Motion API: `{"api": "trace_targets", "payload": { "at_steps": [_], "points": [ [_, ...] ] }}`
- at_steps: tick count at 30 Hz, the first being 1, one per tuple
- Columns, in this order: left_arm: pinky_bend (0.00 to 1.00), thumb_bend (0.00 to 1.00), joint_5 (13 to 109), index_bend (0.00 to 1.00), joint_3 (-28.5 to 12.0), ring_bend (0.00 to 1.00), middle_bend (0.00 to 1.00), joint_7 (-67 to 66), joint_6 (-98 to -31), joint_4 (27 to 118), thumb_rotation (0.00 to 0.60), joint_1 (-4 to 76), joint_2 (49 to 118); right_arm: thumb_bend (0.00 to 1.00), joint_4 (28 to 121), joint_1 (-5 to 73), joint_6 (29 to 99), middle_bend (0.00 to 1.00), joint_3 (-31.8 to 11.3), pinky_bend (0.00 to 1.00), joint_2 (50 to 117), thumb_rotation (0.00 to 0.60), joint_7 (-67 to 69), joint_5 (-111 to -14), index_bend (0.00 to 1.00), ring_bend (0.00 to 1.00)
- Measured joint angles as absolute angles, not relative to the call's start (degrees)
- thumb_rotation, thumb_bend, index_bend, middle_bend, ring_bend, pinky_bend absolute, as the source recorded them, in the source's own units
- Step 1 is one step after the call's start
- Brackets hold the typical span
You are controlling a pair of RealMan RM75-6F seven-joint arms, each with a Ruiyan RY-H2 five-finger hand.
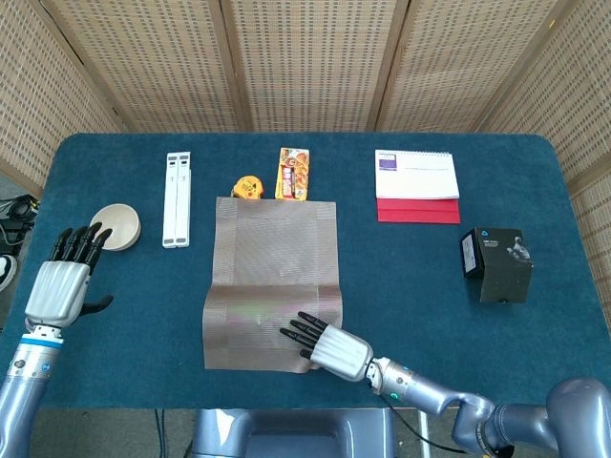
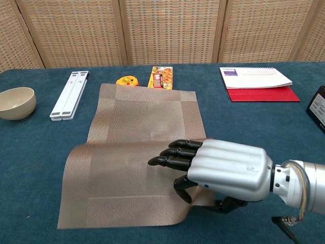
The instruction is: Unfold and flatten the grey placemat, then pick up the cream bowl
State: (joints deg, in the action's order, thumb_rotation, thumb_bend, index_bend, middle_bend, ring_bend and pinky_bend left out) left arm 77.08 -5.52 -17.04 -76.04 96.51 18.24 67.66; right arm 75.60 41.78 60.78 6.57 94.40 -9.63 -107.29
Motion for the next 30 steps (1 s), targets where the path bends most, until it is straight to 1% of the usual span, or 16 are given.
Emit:
{"api": "trace_targets", "payload": {
  "at_steps": [3,12,18,22,25,30],
  "points": [
    [0.0,0.0,77.18,0.0,-5.62,0.0,0.0,-16.57,-76.23,96.63,0.6,18.11,67.46,0.69,73.62,41.66,62.95,0.0,7.28,0.0,94.59,0.6,-7.55,-108.6,0.65,0.0],
    [0.0,0.0,77.79,0.0,-5.51,0.0,0.0,-16.17,-76.37,96.78,0.6,17.9,67.16,0.68,69.92,41.58,66.8,0.0,9.64,0.0,93.64,0.6,-5.19,-112.09,0.66,0.0],
    [0.0,0.0,77.38,0.0,-5.66,0.0,0.0,-16.17,-75.93,96.53,0.6,18.01,67.22,0.67,68.19,41.88,67.89,0.0,10.72,0.0,89.14,0.6,-6.99,-113.77,0.66,0.0],
    [0.0,0.0,77.2,0.0,-5.72,0.0,0.0,-16.49,-75.74,96.51,0.6,18.11,67.34,0.66,66.11,42.5,67.65,0.0,11.36,0.0,83.67,0.6,-9.37,-114.47,0.66,0.0],
    [0.0,0.0,77.06,0.0,-5.78,0.0,0.0,-16.79,-75.68,96.59,0.6,18.15,67.43,0.65,63.27,43.32,66.91,0.0,11.63,0.0,80.83,0.6,-11.36,-115.08,0.65,0.0],
    [0.0,0.0,76.81,0.0,-5.77,0.0,0.0,-17.5,-75.4,96.54,0.6,18.28,67.7,0.6,56.05,45.04,65.95,0.0,11.62,0.0,79.97,0.6,-14.77,-116.52,0.65,0.0]
  ]
}}
